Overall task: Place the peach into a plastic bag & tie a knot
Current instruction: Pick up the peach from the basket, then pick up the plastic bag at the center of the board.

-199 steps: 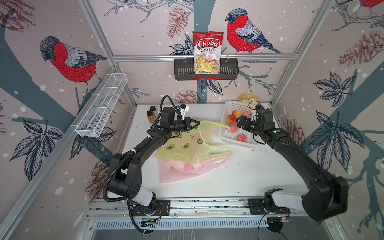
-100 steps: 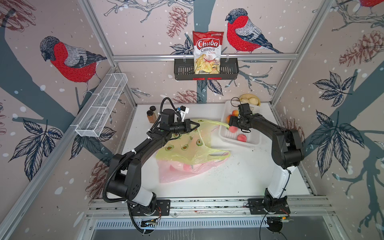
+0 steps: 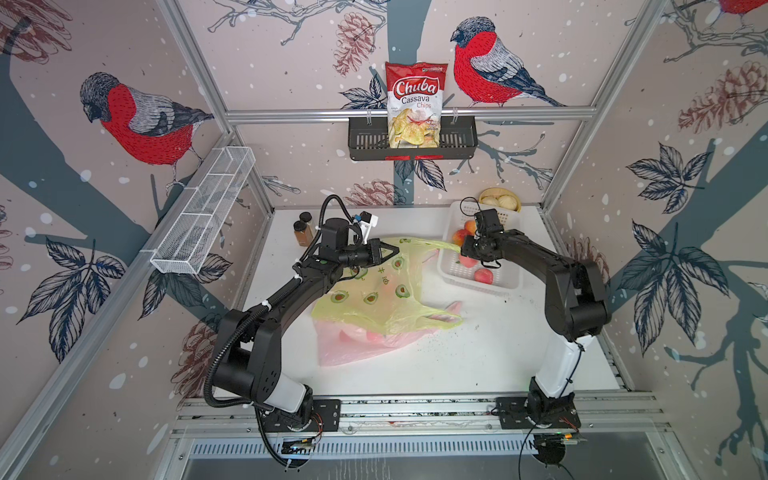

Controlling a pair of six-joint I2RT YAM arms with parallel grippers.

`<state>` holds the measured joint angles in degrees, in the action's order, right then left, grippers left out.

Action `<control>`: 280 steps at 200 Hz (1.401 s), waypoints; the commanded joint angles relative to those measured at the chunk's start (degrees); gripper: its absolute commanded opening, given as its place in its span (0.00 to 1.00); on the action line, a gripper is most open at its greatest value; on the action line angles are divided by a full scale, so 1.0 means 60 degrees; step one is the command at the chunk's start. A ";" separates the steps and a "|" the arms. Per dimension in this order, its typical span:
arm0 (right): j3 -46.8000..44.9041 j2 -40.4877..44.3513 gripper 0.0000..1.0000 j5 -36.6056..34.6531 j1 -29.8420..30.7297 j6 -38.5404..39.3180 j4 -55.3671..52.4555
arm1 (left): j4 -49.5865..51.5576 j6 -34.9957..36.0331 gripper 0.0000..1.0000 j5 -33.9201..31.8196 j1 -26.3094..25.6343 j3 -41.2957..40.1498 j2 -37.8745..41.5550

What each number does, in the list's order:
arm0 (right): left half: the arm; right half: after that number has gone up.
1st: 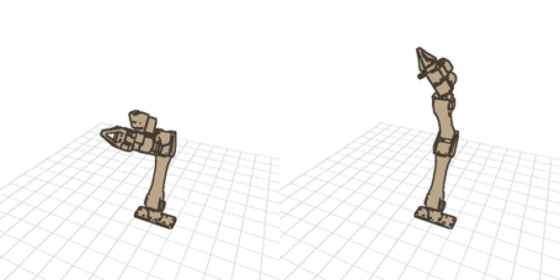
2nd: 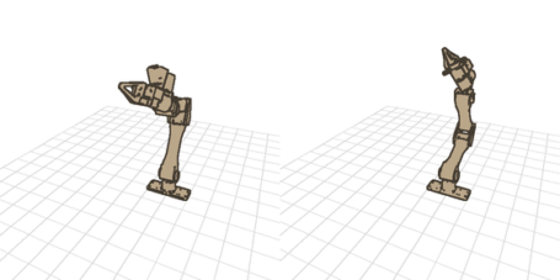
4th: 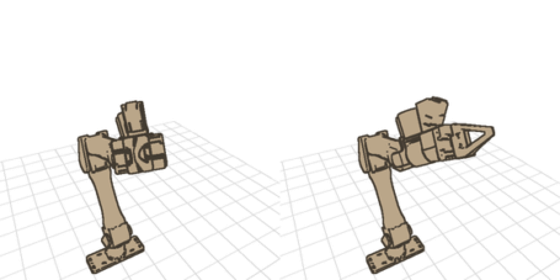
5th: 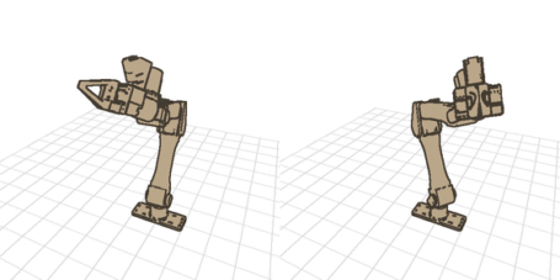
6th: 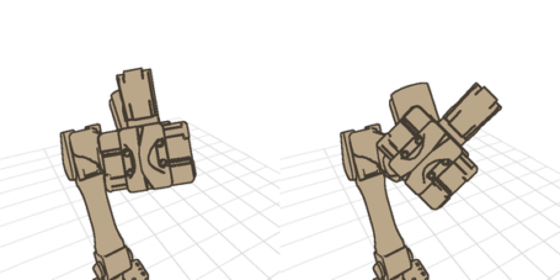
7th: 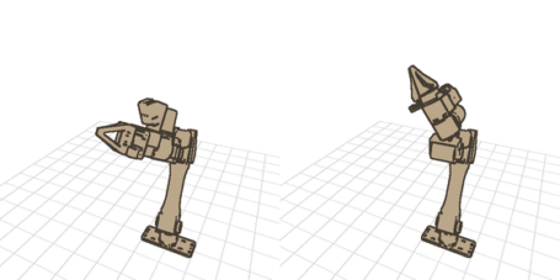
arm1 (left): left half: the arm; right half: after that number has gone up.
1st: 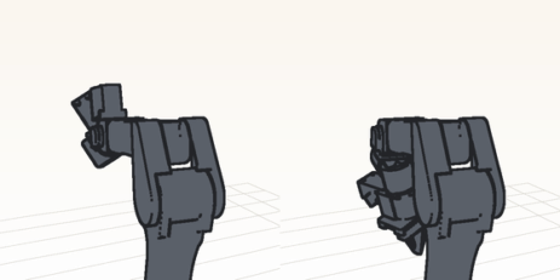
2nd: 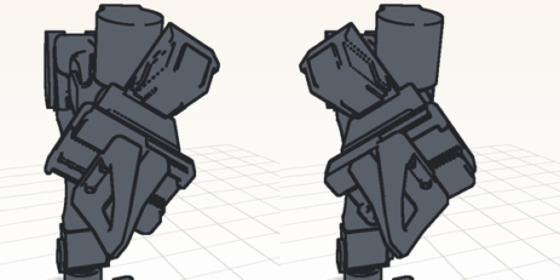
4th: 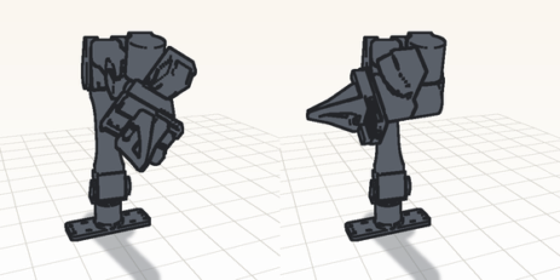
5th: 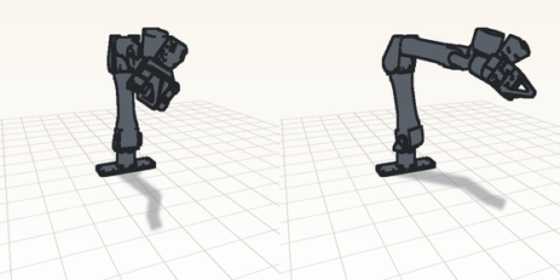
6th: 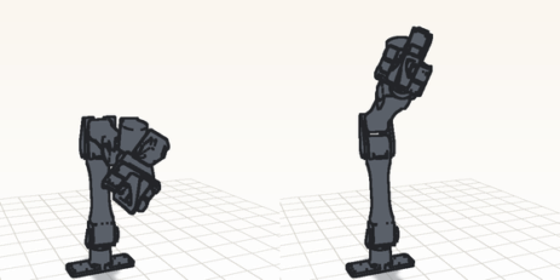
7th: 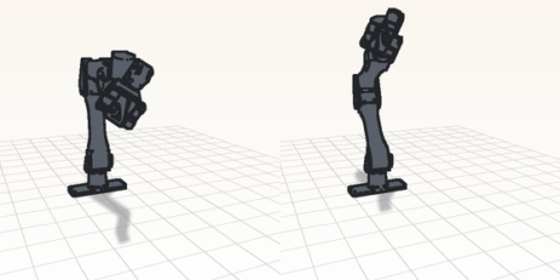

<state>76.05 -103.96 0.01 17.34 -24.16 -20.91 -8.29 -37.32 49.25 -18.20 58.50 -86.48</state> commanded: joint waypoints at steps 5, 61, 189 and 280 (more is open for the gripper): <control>-0.0704 0.1598 0.45 -0.0274 0.0364 -0.0199 0.0139 | -0.0127 0.0102 0.00 -0.0002 0.0009 -0.0005 -0.0030; -0.2186 0.4229 0.44 -0.1064 0.1666 -0.0798 -0.0165 | 0.4162 0.3221 0.40 -0.4756 -0.1558 0.1559 0.0222; -0.3851 0.7043 0.44 -0.1278 0.1394 -0.1056 -0.0222 | 0.6570 0.3093 0.90 -1.1693 -0.4773 0.3659 -0.3363; -0.4267 0.6896 0.42 0.0227 0.2194 -0.1529 0.0954 | 0.7147 0.3333 0.00 -1.1397 -0.4802 0.4106 -0.2620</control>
<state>50.85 -61.87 -3.97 28.49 -31.29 -21.34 33.61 -17.37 -20.99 -47.59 82.19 -107.20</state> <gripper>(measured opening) 0.532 0.049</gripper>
